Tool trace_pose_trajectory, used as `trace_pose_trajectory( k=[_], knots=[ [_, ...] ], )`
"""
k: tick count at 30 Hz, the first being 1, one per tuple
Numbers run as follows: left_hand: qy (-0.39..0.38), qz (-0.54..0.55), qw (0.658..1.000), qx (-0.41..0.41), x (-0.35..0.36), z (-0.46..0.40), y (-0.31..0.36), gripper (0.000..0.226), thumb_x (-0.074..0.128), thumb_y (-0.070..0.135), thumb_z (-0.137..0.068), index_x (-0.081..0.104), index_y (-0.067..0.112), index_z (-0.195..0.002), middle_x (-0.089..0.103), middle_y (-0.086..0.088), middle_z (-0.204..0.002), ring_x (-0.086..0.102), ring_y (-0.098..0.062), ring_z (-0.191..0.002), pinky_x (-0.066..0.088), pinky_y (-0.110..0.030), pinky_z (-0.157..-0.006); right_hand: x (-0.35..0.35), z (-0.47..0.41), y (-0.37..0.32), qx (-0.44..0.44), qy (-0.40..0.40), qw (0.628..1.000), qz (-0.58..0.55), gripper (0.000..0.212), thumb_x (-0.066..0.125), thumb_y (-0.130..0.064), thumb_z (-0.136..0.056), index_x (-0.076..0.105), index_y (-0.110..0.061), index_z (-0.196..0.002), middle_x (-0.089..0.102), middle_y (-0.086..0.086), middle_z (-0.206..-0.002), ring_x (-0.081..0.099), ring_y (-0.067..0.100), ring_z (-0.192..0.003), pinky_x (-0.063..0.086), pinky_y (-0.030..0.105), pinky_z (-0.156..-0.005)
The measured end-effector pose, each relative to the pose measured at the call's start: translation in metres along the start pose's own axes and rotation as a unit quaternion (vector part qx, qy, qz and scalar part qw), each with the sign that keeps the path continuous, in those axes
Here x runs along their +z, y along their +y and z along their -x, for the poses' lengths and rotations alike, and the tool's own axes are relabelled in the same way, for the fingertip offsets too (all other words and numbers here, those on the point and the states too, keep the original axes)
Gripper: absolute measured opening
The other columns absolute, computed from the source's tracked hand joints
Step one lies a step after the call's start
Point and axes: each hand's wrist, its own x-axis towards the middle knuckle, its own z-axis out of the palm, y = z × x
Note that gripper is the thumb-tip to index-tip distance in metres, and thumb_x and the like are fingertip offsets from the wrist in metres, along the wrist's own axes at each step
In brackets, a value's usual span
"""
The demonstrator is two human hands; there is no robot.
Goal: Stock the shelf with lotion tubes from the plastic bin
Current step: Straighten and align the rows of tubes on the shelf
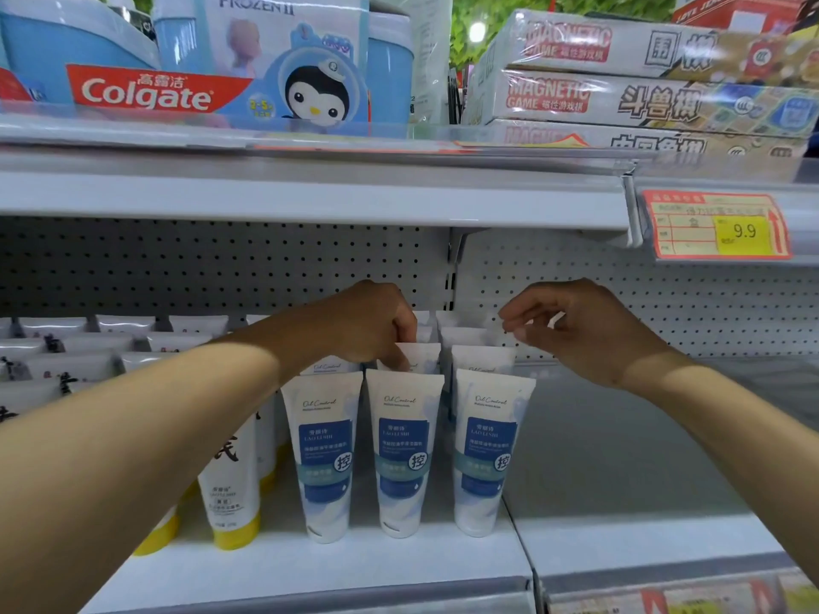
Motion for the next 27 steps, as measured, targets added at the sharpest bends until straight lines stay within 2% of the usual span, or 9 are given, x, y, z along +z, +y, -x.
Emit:
trace_pose_trajectory(
  k=[3,5,8,11,14,17,21,23,27],
  knots=[
    [0.011,0.004,1.0,-0.009,0.001,0.001,0.0,0.006,0.07,0.02,-0.081,0.066,0.022,-0.085,0.069,0.004,-0.097,0.064,-0.013,-0.093,0.05,-0.023,-0.082,-0.003,0.006,-0.009,0.001,0.054,0.998,-0.016,0.012,0.065,-0.014,-0.085,0.07,-0.025,-0.083,0.069,-0.011,-0.084,0.061,0.006,-0.08,0.04,0.008,-0.067],
    [0.057,0.014,0.998,-0.021,-0.001,0.005,0.0,0.016,0.069,0.024,-0.082,0.068,0.019,-0.097,0.065,0.008,-0.094,0.062,-0.009,-0.09,0.046,-0.02,-0.081,-0.004,0.011,-0.016,0.012,0.043,0.998,-0.047,0.009,0.066,-0.018,-0.084,0.07,-0.024,-0.079,0.069,-0.012,-0.078,0.06,0.002,-0.072,0.042,0.006,-0.064],
    [0.148,0.02,0.989,0.002,-0.007,0.019,0.006,0.019,0.065,0.038,-0.081,0.066,0.02,-0.088,0.066,0.009,-0.086,0.06,-0.005,-0.078,0.042,-0.012,-0.067,-0.002,0.019,-0.024,0.024,-0.017,0.999,-0.04,0.008,0.071,-0.028,-0.078,0.07,-0.03,-0.07,0.069,-0.014,-0.07,0.059,0.0,-0.064,0.041,0.005,-0.058],
    [0.087,0.03,0.996,0.004,-0.007,0.04,0.014,0.027,0.068,0.049,-0.073,0.065,0.024,-0.082,0.066,0.012,-0.082,0.061,-0.003,-0.077,0.05,-0.018,-0.072,0.002,0.026,-0.032,0.038,-0.084,0.996,0.017,0.01,0.078,-0.034,-0.07,0.069,-0.031,-0.071,0.067,-0.018,-0.068,0.057,-0.004,-0.062,0.038,0.004,-0.054],
    [0.005,-0.032,0.999,-0.025,0.004,0.048,0.019,0.023,0.075,0.041,-0.071,0.064,0.027,-0.086,0.065,0.013,-0.084,0.061,-0.005,-0.077,0.052,-0.022,-0.07,0.006,0.03,-0.036,0.045,-0.132,0.987,0.078,0.013,0.077,-0.033,-0.071,0.065,-0.032,-0.07,0.063,-0.016,-0.068,0.053,-0.005,-0.055,0.038,0.005,-0.05],
    [0.014,-0.044,0.999,-0.029,0.012,0.048,0.019,0.013,0.075,0.033,-0.073,0.064,0.026,-0.078,0.063,0.01,-0.077,0.06,-0.009,-0.072,0.05,-0.025,-0.064,0.008,0.031,-0.034,0.033,-0.14,0.983,0.112,0.022,0.075,-0.031,-0.074,0.057,-0.029,-0.061,0.057,-0.012,-0.062,0.049,0.0,-0.054,0.037,0.01,-0.047],
    [0.026,-0.034,0.999,-0.03,0.015,0.047,0.022,0.011,0.074,0.032,-0.075,0.065,0.026,-0.079,0.06,0.009,-0.077,0.054,-0.004,-0.069,0.043,-0.019,-0.058,0.006,0.031,-0.03,0.039,-0.149,0.982,0.107,0.019,0.075,-0.03,-0.074,0.059,-0.029,-0.063,0.061,-0.009,-0.066,0.05,0.001,-0.056,0.038,0.016,-0.052],
    [0.03,-0.035,0.999,-0.029,0.016,0.046,0.023,0.014,0.074,0.031,-0.075,0.067,0.025,-0.086,0.06,0.009,-0.078,0.052,-0.001,-0.068,0.041,-0.016,-0.057,0.006,0.031,-0.028,0.04,-0.15,0.983,0.103,0.02,0.075,-0.029,-0.074,0.06,-0.03,-0.062,0.061,-0.011,-0.064,0.051,-0.001,-0.053,0.037,0.013,-0.051],
    [0.033,-0.034,0.999,-0.024,0.017,0.044,0.023,0.011,0.074,0.031,-0.074,0.064,0.027,-0.077,0.056,0.013,-0.071,0.051,-0.001,-0.066,0.039,-0.017,-0.055,0.006,0.031,-0.025,0.037,-0.148,0.983,0.103,0.016,0.075,-0.029,-0.074,0.062,-0.028,-0.066,0.061,-0.01,-0.064,0.05,-0.008,-0.051,0.037,0.012,-0.048]
  ],
)
